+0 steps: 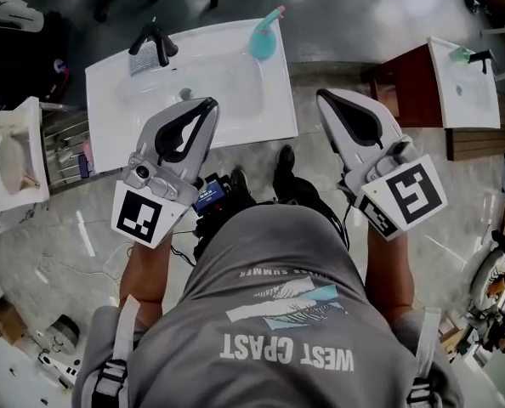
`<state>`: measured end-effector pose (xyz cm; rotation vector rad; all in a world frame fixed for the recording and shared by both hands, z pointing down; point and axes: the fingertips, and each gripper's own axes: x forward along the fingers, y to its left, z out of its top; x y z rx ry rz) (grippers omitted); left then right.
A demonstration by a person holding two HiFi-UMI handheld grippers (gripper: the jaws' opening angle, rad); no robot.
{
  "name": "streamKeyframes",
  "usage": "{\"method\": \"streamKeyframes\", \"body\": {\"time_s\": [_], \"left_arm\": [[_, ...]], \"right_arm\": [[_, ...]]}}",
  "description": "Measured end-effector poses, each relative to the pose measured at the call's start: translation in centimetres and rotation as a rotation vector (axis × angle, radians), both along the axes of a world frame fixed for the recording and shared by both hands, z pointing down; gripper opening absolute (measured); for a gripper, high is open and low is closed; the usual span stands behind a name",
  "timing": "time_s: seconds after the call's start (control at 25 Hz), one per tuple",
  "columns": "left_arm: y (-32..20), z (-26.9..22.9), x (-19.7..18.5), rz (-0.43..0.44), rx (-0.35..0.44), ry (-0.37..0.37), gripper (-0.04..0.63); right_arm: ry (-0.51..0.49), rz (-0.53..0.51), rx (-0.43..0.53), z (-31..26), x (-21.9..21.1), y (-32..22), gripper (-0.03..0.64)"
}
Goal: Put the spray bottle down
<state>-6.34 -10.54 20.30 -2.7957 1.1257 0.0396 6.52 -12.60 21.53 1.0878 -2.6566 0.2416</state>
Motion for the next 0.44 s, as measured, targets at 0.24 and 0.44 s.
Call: {"method": "streamKeyframes", "body": {"time_s": [0.24, 0.44], "left_arm": [[1.7, -0.6, -0.5, 0.012, 0.004, 0.010, 0.003], [3.1, -0.7, -1.4, 0.017, -0.001, 0.018, 0.003]], "right_arm": [[0.017, 0.020, 0.006, -0.9, 0.1, 2.1, -0.002], [0.025, 0.034, 0.011, -1.4, -0.2, 4.0, -0.002]]}}
